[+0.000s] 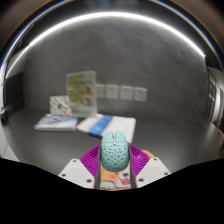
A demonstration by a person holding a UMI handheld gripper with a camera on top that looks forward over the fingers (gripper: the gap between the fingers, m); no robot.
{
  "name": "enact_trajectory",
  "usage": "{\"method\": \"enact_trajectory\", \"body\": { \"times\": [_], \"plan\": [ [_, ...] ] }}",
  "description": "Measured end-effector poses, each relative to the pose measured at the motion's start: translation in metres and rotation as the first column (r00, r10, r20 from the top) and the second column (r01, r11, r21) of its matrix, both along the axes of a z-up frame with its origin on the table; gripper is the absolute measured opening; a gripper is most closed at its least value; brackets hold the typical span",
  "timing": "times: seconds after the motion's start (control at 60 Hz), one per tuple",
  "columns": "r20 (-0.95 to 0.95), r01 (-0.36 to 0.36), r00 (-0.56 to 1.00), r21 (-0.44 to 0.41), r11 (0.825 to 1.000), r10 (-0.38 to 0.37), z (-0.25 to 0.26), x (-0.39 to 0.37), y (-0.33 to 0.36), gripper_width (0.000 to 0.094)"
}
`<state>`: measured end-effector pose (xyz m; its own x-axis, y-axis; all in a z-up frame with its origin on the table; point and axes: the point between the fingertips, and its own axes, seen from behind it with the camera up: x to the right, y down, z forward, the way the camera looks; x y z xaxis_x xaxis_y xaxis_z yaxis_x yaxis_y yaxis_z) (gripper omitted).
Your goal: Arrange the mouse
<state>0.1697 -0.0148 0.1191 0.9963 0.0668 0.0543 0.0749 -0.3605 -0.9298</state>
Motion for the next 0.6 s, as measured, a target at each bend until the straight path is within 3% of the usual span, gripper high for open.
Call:
{"method": "enact_trajectory", "body": {
  "times": [0.067, 0.183, 0.283, 0.333, 0.433, 0.517, 0.567, 0.6],
  "plan": [
    [0.009, 0.064, 0.998, -0.079, 0.995, -0.064, -0.039, 0.032, -0.001, 0.0404],
    [-0.055, 0.062, 0.996, -0.207, 0.976, -0.075, -0.108, 0.054, 0.01, 0.0405],
    [-0.05, 0.082, 0.994, -0.243, 0.967, -0.097, -0.129, 0.066, 0.013, 0.0423],
    [-0.058, 0.066, 0.995, -0.227, 0.972, -0.081, -0.13, 0.065, 0.014, 0.0453],
    [-0.055, 0.026, 0.998, -0.247, 0.969, -0.041, -0.131, 0.063, 0.009, 0.0565],
    [-0.082, -0.003, 0.997, -0.231, 0.973, -0.016, -0.117, 0.062, -0.008, 0.0876],
    [-0.091, -0.018, 0.996, -0.204, 0.979, -0.001, -0.108, 0.063, -0.021, 0.0833],
    [-0.091, -0.026, 0.996, -0.199, 0.98, 0.008, -0.103, 0.065, -0.036, 0.0899]
  ]
}}
